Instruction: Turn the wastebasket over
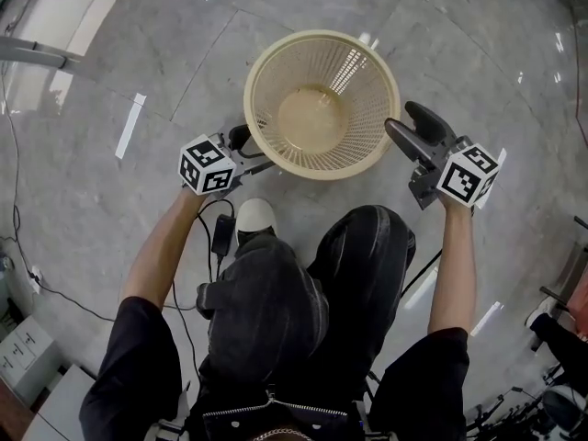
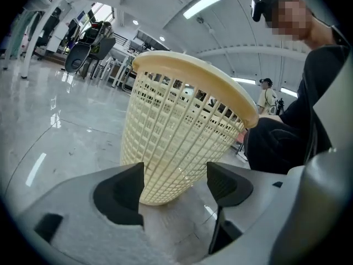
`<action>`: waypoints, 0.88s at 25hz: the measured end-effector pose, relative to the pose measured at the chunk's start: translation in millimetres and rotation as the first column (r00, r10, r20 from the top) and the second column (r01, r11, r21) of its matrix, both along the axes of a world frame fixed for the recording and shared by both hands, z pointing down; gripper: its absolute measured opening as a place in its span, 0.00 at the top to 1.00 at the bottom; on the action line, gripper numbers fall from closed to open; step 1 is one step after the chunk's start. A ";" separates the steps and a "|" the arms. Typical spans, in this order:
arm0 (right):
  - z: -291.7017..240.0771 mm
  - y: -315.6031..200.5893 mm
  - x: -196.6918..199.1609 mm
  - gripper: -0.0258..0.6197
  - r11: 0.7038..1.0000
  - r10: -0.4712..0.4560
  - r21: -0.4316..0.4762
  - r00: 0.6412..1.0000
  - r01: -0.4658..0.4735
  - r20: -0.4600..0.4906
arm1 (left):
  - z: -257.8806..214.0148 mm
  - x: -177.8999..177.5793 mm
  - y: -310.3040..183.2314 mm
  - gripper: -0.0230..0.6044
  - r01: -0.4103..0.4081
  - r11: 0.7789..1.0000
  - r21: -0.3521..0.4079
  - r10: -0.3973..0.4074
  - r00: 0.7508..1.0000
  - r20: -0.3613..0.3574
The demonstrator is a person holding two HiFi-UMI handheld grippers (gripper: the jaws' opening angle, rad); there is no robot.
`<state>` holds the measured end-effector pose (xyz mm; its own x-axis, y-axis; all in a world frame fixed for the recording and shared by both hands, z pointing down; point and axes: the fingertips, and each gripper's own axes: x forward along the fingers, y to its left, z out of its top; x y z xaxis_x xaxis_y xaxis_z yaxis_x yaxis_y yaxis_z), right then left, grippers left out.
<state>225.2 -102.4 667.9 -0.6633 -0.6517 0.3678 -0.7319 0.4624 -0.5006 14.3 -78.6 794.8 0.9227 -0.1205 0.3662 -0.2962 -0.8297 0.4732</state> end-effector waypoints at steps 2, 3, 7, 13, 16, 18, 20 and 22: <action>4.7 -11.2 3.6 0.45 0.999 0.035 -0.010 0.996 -0.036 -0.077 | 4.8 -1.5 2.7 0.40 -0.007 1.000 0.000 0.007 1.000 0.013; 7.3 -15.2 2.7 0.45 0.999 0.038 -0.019 0.993 -0.040 -0.108 | 6.4 -3.1 3.4 0.40 -0.003 1.000 -0.002 0.004 1.000 0.014; 22.4 -26.3 -5.5 0.45 0.996 0.035 -0.073 0.981 -0.050 -0.193 | 8.2 -9.9 3.1 0.40 0.017 1.000 -0.012 -0.017 1.000 0.005; 34.0 -24.2 -11.8 0.71 0.991 0.044 -0.111 0.973 -0.070 -0.226 | 0.4 -31.2 4.4 0.40 0.033 0.999 0.002 -0.033 0.999 0.005; 35.4 -24.2 -11.6 0.73 0.988 0.049 -0.130 0.970 -0.082 -0.238 | -16.8 -56.3 -8.7 0.40 0.079 0.997 0.026 -0.079 0.997 -0.007; 37.1 -24.3 -12.0 0.74 0.984 0.052 -0.151 0.964 -0.094 -0.262 | -40.0 -74.3 -22.3 0.43 0.138 0.990 0.014 -0.137 0.989 -0.054; 36.3 -25.7 -13.1 0.77 0.982 0.055 -0.160 0.957 -0.105 -0.286 | -73.0 -86.5 -38.0 0.53 0.204 0.979 -0.024 -0.206 0.970 -0.131; 33.9 -27.9 -14.1 0.79 0.982 0.068 -0.150 0.954 -0.116 -0.293 | -102.7 -88.8 -51.2 0.63 0.247 0.969 -0.026 -0.248 0.953 -0.174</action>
